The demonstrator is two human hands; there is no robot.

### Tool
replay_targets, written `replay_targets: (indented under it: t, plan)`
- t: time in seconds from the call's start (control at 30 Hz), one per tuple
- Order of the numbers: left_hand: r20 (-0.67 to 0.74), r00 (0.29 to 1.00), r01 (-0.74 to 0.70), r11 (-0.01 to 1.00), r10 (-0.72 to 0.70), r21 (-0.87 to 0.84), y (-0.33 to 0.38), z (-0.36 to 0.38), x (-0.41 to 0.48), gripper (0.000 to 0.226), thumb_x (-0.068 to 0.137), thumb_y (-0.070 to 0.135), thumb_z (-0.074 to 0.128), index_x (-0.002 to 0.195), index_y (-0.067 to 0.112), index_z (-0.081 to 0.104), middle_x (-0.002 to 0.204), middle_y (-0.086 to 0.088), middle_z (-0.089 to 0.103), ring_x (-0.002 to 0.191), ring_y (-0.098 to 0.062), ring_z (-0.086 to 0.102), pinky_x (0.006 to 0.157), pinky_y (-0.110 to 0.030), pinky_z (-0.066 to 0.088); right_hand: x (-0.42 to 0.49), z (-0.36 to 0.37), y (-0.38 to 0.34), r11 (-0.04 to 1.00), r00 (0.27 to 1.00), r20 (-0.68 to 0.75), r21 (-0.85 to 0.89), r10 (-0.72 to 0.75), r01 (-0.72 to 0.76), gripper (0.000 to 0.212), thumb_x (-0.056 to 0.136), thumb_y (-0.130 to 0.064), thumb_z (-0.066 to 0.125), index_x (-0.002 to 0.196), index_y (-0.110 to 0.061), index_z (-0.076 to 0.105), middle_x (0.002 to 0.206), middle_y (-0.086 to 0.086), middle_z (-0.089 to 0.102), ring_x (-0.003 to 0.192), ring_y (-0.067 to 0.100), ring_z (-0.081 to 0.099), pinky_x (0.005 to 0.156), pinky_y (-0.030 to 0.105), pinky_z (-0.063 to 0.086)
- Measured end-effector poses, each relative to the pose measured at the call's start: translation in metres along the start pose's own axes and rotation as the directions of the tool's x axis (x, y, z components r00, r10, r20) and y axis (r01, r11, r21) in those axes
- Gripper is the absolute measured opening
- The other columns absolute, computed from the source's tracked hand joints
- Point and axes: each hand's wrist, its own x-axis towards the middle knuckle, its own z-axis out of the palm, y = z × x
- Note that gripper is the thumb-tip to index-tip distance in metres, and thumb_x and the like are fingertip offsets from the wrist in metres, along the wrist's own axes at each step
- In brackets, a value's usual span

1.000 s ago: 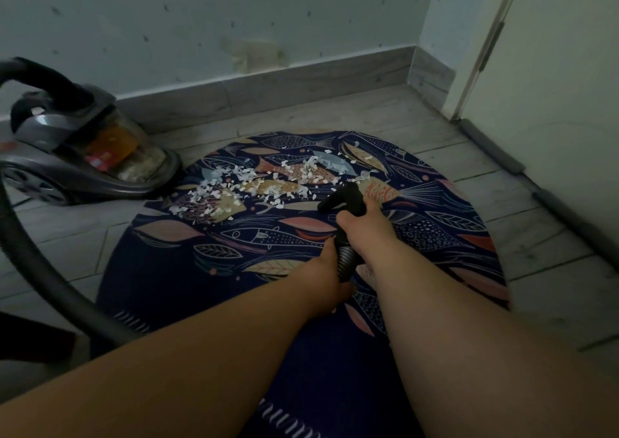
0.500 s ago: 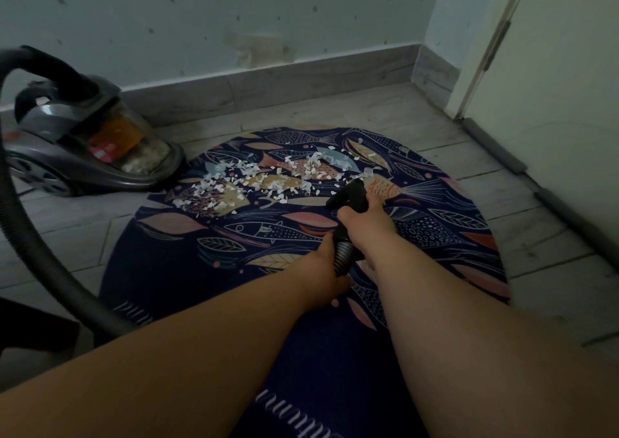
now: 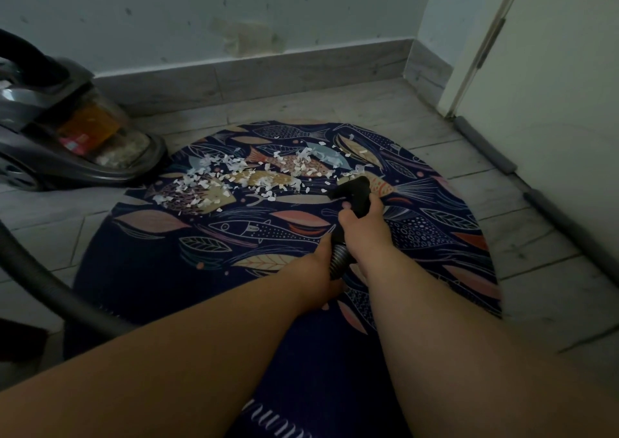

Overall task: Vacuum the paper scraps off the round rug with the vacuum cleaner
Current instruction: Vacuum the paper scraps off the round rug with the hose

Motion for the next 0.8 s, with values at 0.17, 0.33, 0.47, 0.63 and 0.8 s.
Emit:
replay_targets:
  t: [0.17, 0.33, 0.47, 0.63, 0.8]
  plan:
    - [-0.030, 1.000, 0.004, 1.000, -0.004, -0.013, -0.011, -0.004, 0.004, 0.092, 0.092, 0.030, 0.057, 0.151, 0.021, -0.013, 0.133, -0.014, 0.053, 0.112, -0.026, 0.056, 0.082, -0.025, 0.039, 0.004, 0.011, -0.004, 0.999, 1.000, 0.012, -0.034, -0.027, 0.027, 0.073, 0.097, -0.032, 0.051, 0.157, -0.036, 0.009, 0.135, 0.015, 0.051, 0.095, 0.029, 0.056, 0.085, 0.043, 0.052]
    - [-0.038, 0.999, 0.022, 1.000, -0.022, -0.004, -0.021, -0.010, 0.001, 0.092, 0.092, 0.033, 0.057, 0.150, 0.022, -0.013, 0.134, -0.013, 0.051, 0.115, -0.026, 0.053, 0.083, -0.025, 0.037, 0.004, 0.021, -0.008, 0.999, 0.998, 0.058, -0.034, -0.035, 0.037, 0.071, 0.098, -0.033, 0.050, 0.157, -0.035, 0.011, 0.139, 0.015, 0.048, 0.087, 0.023, 0.051, 0.074, 0.036, 0.047]
    - [-0.053, 0.997, 0.048, 0.999, -0.048, 0.009, -0.028, -0.015, -0.003, 0.093, 0.092, 0.034, 0.056, 0.150, 0.019, -0.015, 0.137, -0.012, 0.048, 0.117, -0.025, 0.052, 0.082, -0.024, 0.035, 0.004, 0.031, -0.014, 0.998, 0.994, 0.105, -0.049, -0.040, 0.045, 0.071, 0.098, -0.033, 0.050, 0.157, -0.035, 0.010, 0.141, 0.015, 0.048, 0.091, 0.024, 0.052, 0.063, 0.030, 0.040]
    - [-0.067, 0.995, 0.078, 0.997, -0.076, 0.018, -0.037, -0.021, -0.009, 0.094, 0.092, 0.034, 0.057, 0.149, 0.022, -0.016, 0.138, -0.011, 0.048, 0.117, -0.025, 0.053, 0.090, -0.029, 0.041, 0.002, 0.043, -0.019, 0.997, 0.991, 0.128, -0.066, -0.040, 0.048, 0.069, 0.097, -0.034, 0.050, 0.156, -0.035, 0.012, 0.137, 0.013, 0.051, 0.100, 0.028, 0.055, 0.079, 0.037, 0.045]
    - [-0.073, 0.992, 0.103, 0.995, -0.102, 0.012, -0.042, -0.025, -0.014, 0.094, 0.092, 0.034, 0.057, 0.149, 0.020, -0.017, 0.142, -0.011, 0.045, 0.119, -0.025, 0.052, 0.092, -0.030, 0.042, -0.002, 0.049, -0.024, 0.995, 0.980, 0.191, -0.072, -0.061, 0.076, 0.068, 0.100, -0.031, 0.049, 0.157, -0.031, 0.013, 0.146, 0.009, 0.041, 0.086, 0.019, 0.046, 0.076, 0.033, 0.039]
